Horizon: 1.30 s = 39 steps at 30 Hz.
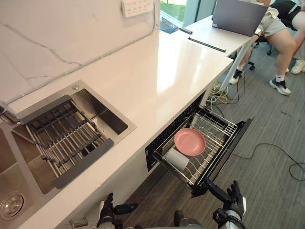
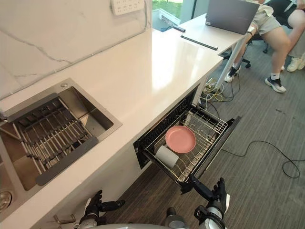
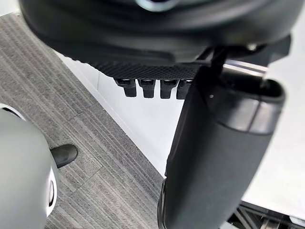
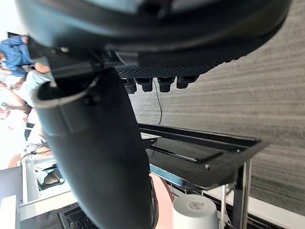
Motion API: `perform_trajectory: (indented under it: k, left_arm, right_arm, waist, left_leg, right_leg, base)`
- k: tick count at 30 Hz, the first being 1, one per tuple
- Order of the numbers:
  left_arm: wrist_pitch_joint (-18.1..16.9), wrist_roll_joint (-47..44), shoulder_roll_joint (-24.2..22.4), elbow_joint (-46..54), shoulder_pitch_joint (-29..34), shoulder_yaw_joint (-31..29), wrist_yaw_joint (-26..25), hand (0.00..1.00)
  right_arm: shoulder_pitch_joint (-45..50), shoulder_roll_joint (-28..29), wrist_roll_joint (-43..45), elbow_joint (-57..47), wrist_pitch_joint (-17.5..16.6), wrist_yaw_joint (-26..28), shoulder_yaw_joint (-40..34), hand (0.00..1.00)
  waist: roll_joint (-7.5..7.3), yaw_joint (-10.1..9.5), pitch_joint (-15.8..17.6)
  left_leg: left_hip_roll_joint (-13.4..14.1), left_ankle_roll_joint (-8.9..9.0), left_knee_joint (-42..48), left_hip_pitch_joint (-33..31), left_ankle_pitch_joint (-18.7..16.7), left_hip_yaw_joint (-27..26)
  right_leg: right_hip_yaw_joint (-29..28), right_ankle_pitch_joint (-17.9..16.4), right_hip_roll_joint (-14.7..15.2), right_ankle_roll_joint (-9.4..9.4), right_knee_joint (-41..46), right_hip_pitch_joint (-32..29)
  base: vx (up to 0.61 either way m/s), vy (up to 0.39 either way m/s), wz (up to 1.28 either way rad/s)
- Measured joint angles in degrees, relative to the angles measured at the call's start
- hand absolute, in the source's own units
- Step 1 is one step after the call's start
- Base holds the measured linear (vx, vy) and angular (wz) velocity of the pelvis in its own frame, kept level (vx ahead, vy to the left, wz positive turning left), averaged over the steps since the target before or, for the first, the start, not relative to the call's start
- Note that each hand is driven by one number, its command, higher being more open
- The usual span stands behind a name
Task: Walk over to the sink, pick up the cup, carry it to the dishwasher, place the cup inside the dishwasher, then close the dishwasher door
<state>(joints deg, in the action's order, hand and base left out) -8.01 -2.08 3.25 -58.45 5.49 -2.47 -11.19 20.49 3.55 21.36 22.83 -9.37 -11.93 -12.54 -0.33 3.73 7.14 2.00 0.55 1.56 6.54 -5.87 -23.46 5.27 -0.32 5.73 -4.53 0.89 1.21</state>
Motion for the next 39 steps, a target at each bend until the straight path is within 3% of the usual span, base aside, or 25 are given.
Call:
perform_trajectory:
  k: [7,19,24,30,36,39]
  left_arm:
    - [-0.1,0.0,0.2,-0.2,0.7,-0.2,0.3,1.0]
    - [-0.6,1.8,1.3,-0.8,0.0,0.7,0.7,1.0]
    - [-0.7,2.2,1.5,-1.0,-0.3,1.3,1.1,1.0]
    - [-1.1,2.2,2.1,-0.9,-0.6,1.9,1.2,1.0]
    - [-1.2,2.2,2.2,-0.7,-1.4,2.1,1.2,1.0]
    - [-1.5,2.1,2.2,0.3,-2.7,2.3,1.2,1.0]
  right_arm:
    - [-2.1,-0.7,-0.6,1.3,0.0,2.8,4.2,1.0]
    - [-2.3,-3.9,-1.5,1.4,0.4,2.7,7.5,1.0]
    - [-3.6,-6.9,-6.0,1.4,1.2,2.6,11.4,1.0]
    - [-10.2,-9.9,-7.6,1.2,1.8,2.7,17.8,1.0]
    - [-19.6,-10.8,-7.5,0.7,2.5,3.3,24.6,1.0]
    - [-26.0,-11.3,-7.5,1.2,2.7,3.3,24.8,1.0]
  waist:
    - [-0.21,-0.53,-0.3]
    - [-1.41,-0.98,0.4]
    - [-1.45,-0.99,0.4]
    - [-1.53,-1.42,0.5]
    - [-1.38,-3.05,1.0]
    - [-1.27,-4.53,3.6]
  left_leg:
    - [-0.3,-0.36,-2.7,0.2,1.7,2.6]
    - [-1.6,-0.72,-3.5,-0.2,2.7,7.6]
    - [-2.0,-0.66,-4.6,-0.7,4.1,10.6]
    - [-1.7,-0.9,-5.5,-3.0,5.7,13.5]
    - [-1.6,-0.91,-5.3,-5.2,6.3,14.5]
    - [-1.6,-0.89,-5.0,-7.3,7.0,15.7]
  right_leg:
    - [2.2,1.1,-0.2,0.32,-1.7,0.7]
    - [4.6,1.7,0.2,-0.09,-3.9,2.5]
    - [6.6,1.7,0.3,-0.09,-4.0,2.6]
    - [9.3,1.9,0.3,0.25,-3.6,1.1]
    - [10.1,1.7,0.4,0.51,-2.5,-1.1]
    - [11.0,1.3,0.9,0.62,-1.2,-3.0]
  base:
    - [-0.06,-0.035,0.16]
    - [0.0,-0.016,0.1]
    - [-0.04,-0.037,0.21]
    - [-0.08,-0.041,0.23]
    - [-0.04,-0.017,0.09]
    - [-0.03,0.002,0.2]
